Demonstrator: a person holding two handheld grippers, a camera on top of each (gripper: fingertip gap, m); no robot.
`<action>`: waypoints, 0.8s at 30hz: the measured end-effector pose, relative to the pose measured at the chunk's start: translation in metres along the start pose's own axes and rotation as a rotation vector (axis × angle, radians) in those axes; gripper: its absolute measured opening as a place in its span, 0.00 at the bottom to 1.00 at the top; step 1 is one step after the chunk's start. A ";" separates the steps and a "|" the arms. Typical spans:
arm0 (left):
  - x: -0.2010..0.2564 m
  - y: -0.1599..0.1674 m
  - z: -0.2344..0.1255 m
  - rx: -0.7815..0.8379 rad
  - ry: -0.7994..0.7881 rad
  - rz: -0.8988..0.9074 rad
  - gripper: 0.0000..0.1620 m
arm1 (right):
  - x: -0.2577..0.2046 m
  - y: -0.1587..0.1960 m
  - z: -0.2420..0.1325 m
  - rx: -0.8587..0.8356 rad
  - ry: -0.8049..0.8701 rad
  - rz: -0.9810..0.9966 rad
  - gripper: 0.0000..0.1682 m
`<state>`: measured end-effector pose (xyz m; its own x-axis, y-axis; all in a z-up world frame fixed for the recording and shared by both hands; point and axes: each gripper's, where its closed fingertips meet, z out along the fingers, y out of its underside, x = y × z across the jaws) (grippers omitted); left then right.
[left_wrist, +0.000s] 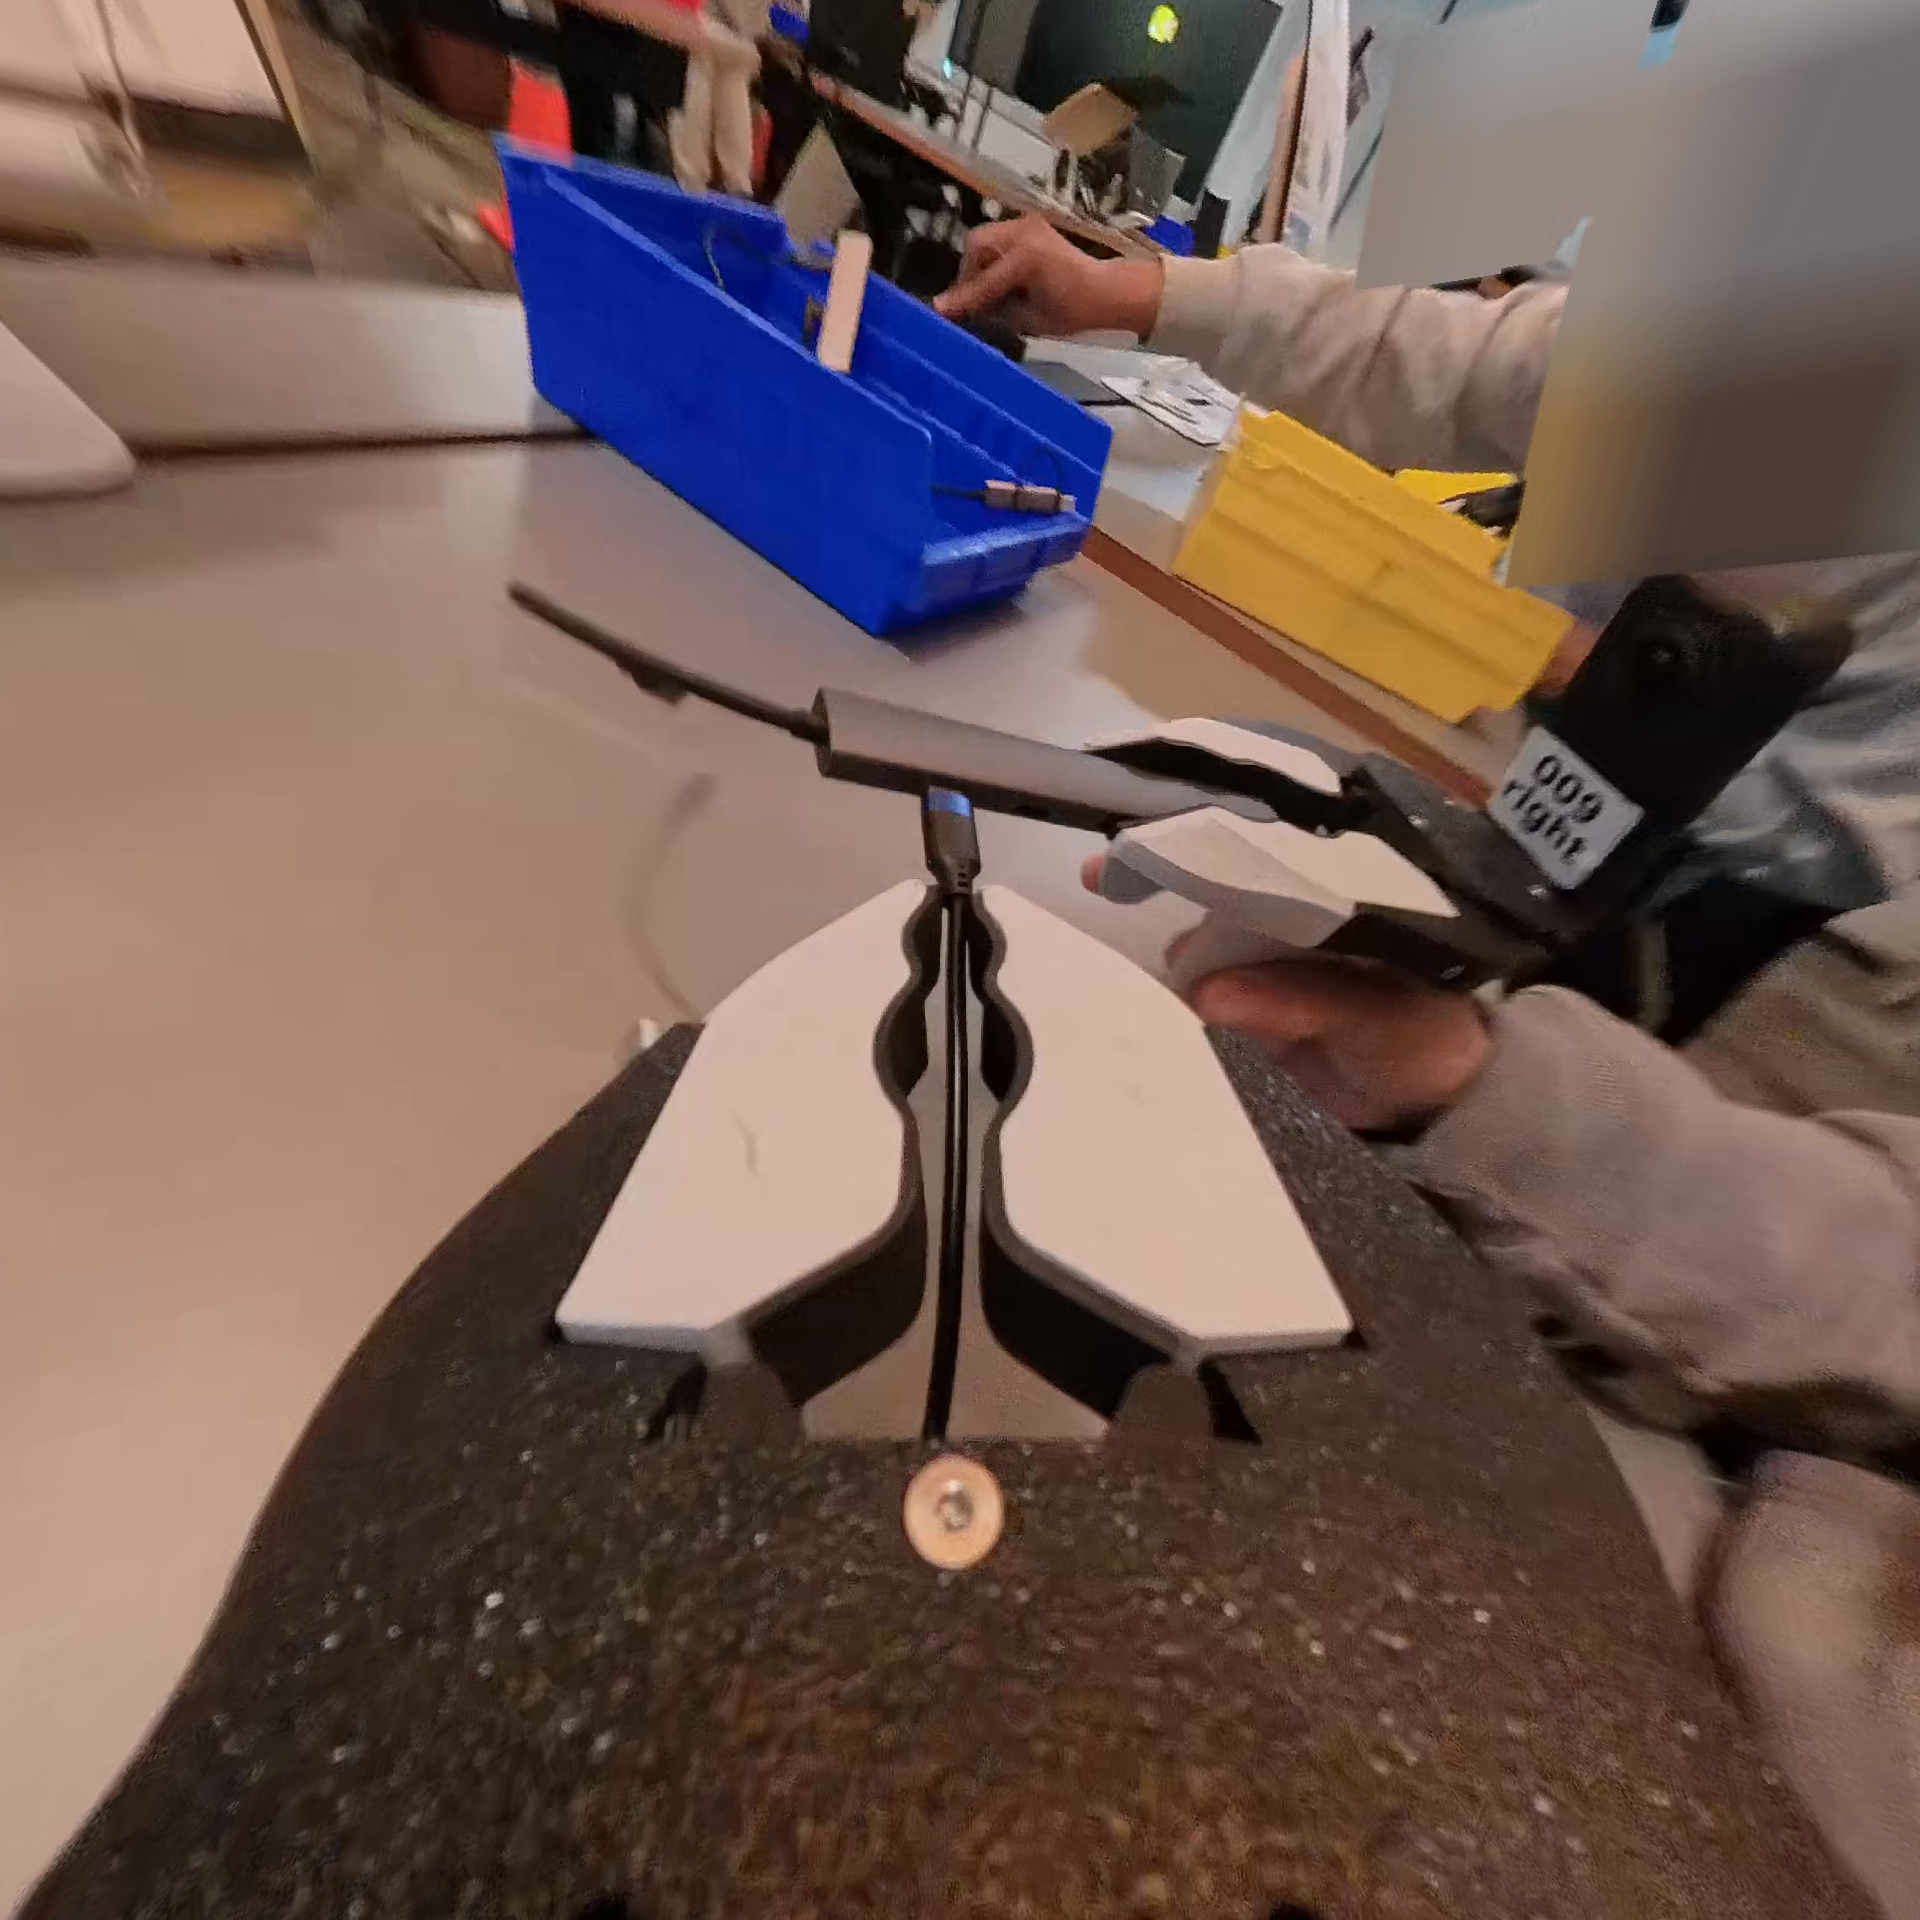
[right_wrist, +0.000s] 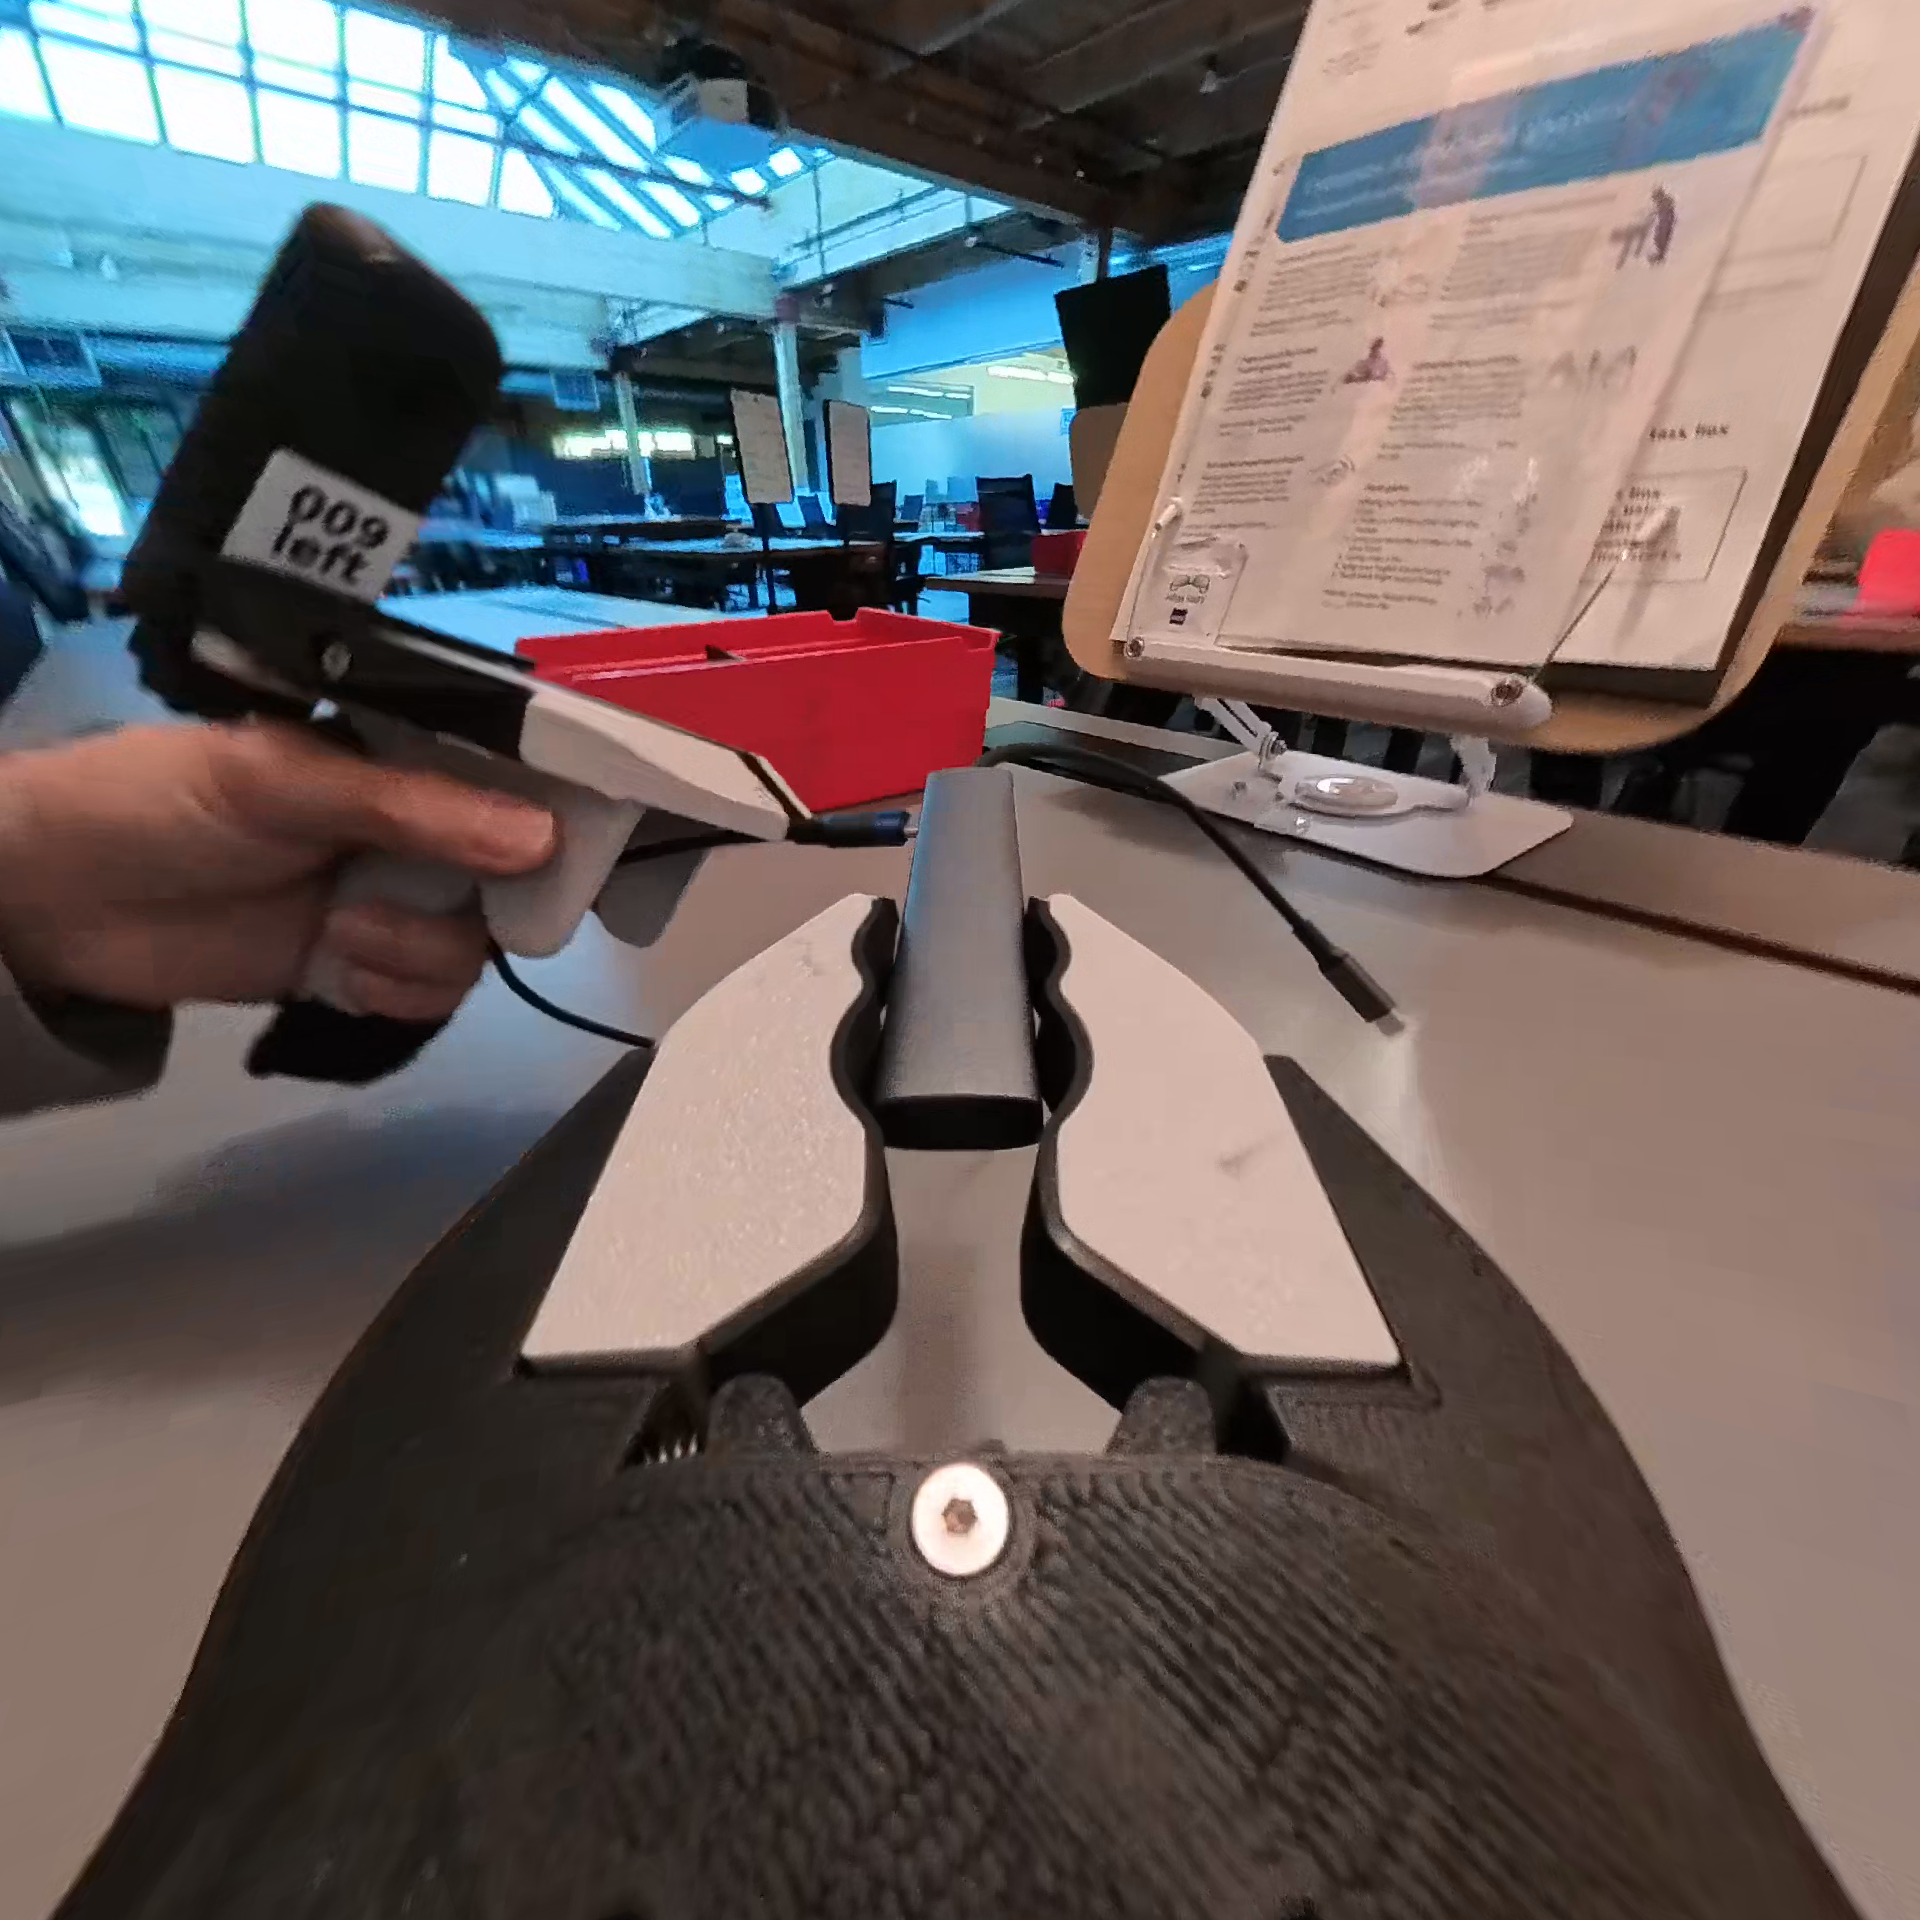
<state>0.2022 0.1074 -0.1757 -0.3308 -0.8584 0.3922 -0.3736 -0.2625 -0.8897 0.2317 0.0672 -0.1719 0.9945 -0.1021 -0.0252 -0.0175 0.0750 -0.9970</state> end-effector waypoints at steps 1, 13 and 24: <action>0.000 -0.003 0.000 0.020 -0.032 0.065 0.03 | 0.000 -0.001 0.001 0.007 0.004 0.037 0.15; -0.001 -0.007 0.000 0.061 -0.210 0.415 0.14 | -0.001 -0.001 0.003 0.025 0.051 0.111 0.15; -0.002 -0.003 0.007 0.047 -0.305 0.422 0.11 | -0.006 -0.004 0.003 0.048 0.055 0.061 0.15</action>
<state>0.2102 0.1069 -0.1761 -0.1736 -0.9814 -0.0824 -0.2207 0.1203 -0.9679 0.2259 0.0706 -0.1673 0.9844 -0.1505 -0.0906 -0.0712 0.1296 -0.9890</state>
